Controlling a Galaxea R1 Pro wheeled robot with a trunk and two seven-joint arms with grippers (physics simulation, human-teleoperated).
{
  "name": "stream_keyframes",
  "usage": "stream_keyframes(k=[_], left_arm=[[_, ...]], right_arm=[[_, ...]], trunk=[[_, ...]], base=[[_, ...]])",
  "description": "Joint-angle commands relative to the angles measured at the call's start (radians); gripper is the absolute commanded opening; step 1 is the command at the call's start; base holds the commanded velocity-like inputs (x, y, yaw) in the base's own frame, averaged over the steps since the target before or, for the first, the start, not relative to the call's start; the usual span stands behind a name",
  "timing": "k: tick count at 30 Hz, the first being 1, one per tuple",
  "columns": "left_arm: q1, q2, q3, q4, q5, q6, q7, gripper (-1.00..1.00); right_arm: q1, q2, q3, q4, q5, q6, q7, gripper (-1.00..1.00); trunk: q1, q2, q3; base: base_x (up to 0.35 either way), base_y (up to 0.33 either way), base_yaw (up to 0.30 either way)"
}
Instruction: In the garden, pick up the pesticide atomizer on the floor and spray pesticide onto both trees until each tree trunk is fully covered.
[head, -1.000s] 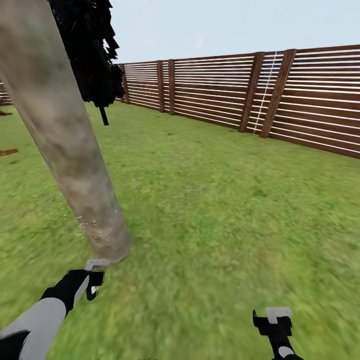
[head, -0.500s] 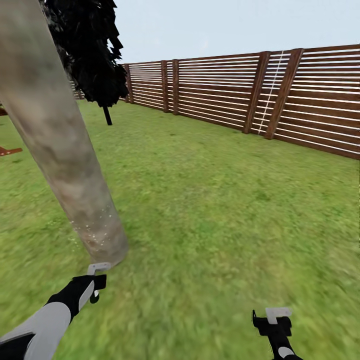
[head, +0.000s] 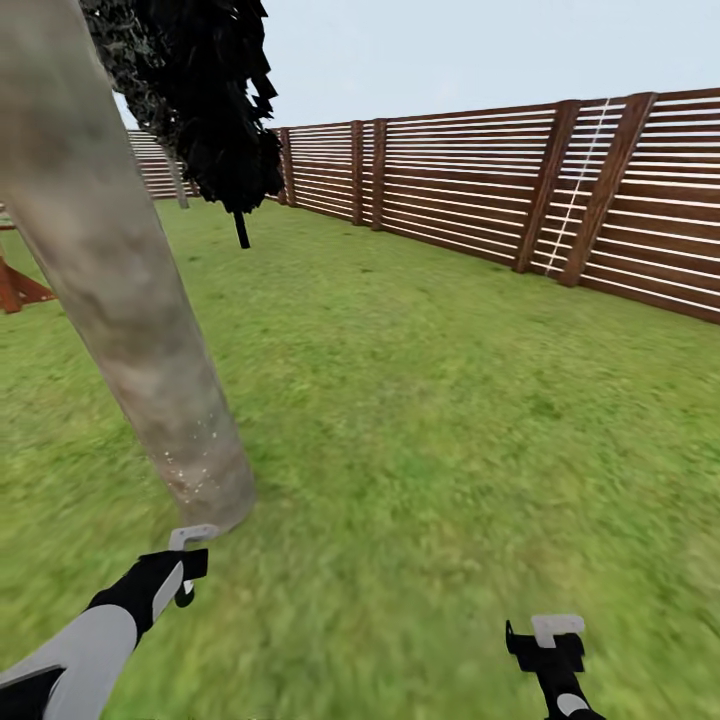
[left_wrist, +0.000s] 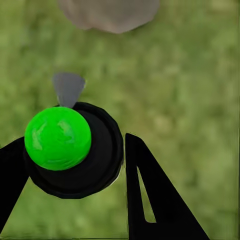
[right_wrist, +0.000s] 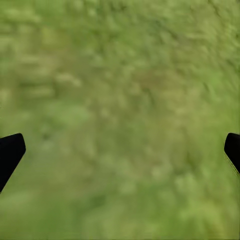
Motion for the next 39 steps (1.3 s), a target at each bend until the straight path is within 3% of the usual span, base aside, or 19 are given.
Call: stream_keyframes(k=[1, 18, 37, 39], left_arm=[[-0.001, -0.002, 0.008, -0.002, -0.011, 0.005, -0.001, -1.00], [-0.001, -0.005, 0.008, -0.002, -0.010, 0.005, -0.001, -1.00], [-0.001, -0.001, 0.016, -0.002, -0.012, 0.003, 0.000, -1.00], [0.009, -0.001, 0.021, -0.003, -0.012, -0.055, 0.006, -1.00]], right_arm=[[0.000, 0.000, -0.008, 0.001, 0.011, -0.003, -0.003, 1.00], [0.005, 0.000, -0.008, 0.001, 0.011, -0.002, -0.003, 1.00], [0.005, 0.001, -0.008, 0.000, 0.011, -0.002, -0.002, 1.00], [0.005, 0.001, -0.008, 0.001, 0.011, -0.003, -0.002, 1.00]], trunk=[[0.000, 0.000, -0.001], [0.000, 0.000, -0.001], [0.000, 0.000, -0.001], [0.000, 0.000, -0.001]], base=[[0.032, -0.268, 0.277], [0.067, -0.274, 0.034], [0.158, -0.262, 0.229], [0.145, -0.262, 0.238]])
